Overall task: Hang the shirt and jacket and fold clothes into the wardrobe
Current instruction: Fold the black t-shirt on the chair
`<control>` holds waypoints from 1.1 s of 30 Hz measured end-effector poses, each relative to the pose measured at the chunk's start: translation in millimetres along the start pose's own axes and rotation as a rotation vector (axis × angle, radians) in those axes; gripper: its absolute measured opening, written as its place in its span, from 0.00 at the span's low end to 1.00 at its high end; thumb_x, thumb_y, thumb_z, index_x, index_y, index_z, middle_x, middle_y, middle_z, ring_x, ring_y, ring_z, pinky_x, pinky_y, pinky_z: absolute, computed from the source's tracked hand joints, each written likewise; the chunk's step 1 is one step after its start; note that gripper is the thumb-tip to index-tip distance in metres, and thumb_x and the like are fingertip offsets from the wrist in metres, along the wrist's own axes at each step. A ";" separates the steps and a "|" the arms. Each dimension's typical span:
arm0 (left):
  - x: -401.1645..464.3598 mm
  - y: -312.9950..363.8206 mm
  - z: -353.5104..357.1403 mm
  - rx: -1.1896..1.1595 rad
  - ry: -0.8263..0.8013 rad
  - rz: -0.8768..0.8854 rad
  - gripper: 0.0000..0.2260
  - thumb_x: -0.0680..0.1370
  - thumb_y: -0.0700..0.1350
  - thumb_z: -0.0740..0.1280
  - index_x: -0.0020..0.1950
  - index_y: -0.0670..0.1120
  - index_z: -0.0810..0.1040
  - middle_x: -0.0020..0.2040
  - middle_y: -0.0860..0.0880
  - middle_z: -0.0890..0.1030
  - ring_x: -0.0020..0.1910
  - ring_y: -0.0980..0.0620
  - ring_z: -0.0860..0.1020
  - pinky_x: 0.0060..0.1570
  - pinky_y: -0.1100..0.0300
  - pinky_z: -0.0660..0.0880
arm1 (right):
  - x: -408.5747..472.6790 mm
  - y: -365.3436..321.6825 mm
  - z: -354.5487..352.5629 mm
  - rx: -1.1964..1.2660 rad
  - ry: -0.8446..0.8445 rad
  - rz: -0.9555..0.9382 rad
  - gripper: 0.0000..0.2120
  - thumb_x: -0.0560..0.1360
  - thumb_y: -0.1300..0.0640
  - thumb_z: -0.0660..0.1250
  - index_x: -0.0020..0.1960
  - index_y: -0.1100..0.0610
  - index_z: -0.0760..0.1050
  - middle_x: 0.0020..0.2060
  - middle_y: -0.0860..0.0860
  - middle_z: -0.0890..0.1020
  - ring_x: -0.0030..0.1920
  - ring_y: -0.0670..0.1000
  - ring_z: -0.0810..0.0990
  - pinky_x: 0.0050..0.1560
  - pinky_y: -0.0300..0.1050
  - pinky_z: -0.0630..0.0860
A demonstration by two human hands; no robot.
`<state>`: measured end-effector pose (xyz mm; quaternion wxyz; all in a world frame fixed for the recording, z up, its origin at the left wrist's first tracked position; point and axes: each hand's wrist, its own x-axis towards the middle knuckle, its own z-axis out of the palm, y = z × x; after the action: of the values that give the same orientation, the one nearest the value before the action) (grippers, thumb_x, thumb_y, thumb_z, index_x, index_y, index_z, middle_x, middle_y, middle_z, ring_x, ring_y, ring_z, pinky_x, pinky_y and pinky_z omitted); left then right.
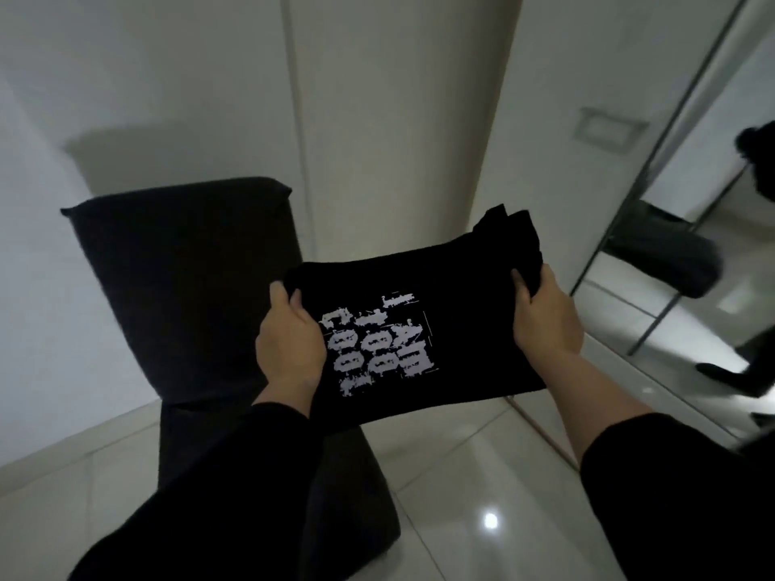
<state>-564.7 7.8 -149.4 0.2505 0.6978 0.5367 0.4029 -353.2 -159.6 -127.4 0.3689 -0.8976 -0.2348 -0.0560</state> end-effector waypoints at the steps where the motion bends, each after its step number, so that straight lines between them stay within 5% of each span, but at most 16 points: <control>1: -2.1 22.9 4.5 -0.007 -0.031 0.056 0.09 0.83 0.47 0.50 0.55 0.44 0.66 0.39 0.45 0.75 0.37 0.44 0.73 0.38 0.52 0.67 | 0.1 8.6 -23.3 -0.001 0.035 0.051 0.20 0.81 0.41 0.51 0.63 0.53 0.68 0.50 0.61 0.80 0.48 0.63 0.79 0.43 0.52 0.73; 6: -39.8 128.9 47.1 -0.078 -0.233 0.238 0.07 0.83 0.46 0.51 0.50 0.45 0.65 0.36 0.46 0.71 0.36 0.45 0.70 0.37 0.53 0.64 | -4.9 64.3 -129.5 -0.051 0.240 0.283 0.20 0.81 0.41 0.50 0.64 0.52 0.68 0.53 0.60 0.80 0.53 0.62 0.78 0.44 0.49 0.67; 11: -107.4 217.5 99.6 -0.141 -0.402 0.360 0.10 0.83 0.47 0.51 0.53 0.43 0.67 0.37 0.45 0.71 0.37 0.44 0.71 0.36 0.52 0.66 | -14.1 142.0 -214.8 -0.140 0.401 0.463 0.20 0.80 0.39 0.49 0.61 0.52 0.67 0.49 0.60 0.81 0.48 0.62 0.79 0.46 0.53 0.75; 20: -267.1 320.8 192.2 -0.221 -0.704 0.546 0.07 0.82 0.46 0.51 0.53 0.45 0.66 0.41 0.44 0.73 0.39 0.43 0.72 0.39 0.53 0.66 | -63.7 285.7 -336.2 -0.228 0.567 0.693 0.24 0.81 0.43 0.50 0.71 0.55 0.64 0.61 0.60 0.77 0.60 0.62 0.76 0.54 0.53 0.72; 24: -333.5 356.1 227.6 -0.264 -0.795 0.599 0.06 0.82 0.46 0.51 0.50 0.46 0.65 0.39 0.46 0.72 0.38 0.45 0.69 0.39 0.53 0.65 | -78.2 349.4 -379.2 -0.284 0.607 0.786 0.24 0.81 0.40 0.49 0.68 0.55 0.65 0.55 0.62 0.79 0.53 0.63 0.78 0.43 0.49 0.70; 33: -432.8 430.3 328.0 -0.263 -0.935 0.688 0.09 0.83 0.47 0.50 0.52 0.44 0.66 0.39 0.47 0.74 0.37 0.44 0.71 0.37 0.53 0.66 | -59.5 464.3 -439.8 -0.314 0.619 0.951 0.20 0.80 0.41 0.49 0.62 0.53 0.67 0.49 0.61 0.80 0.48 0.63 0.79 0.44 0.52 0.73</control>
<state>-99.7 -504.9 -120.2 0.3996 0.8981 0.0584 0.1740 -158.9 -771.7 -121.5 0.2674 -0.8901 0.3234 -0.1779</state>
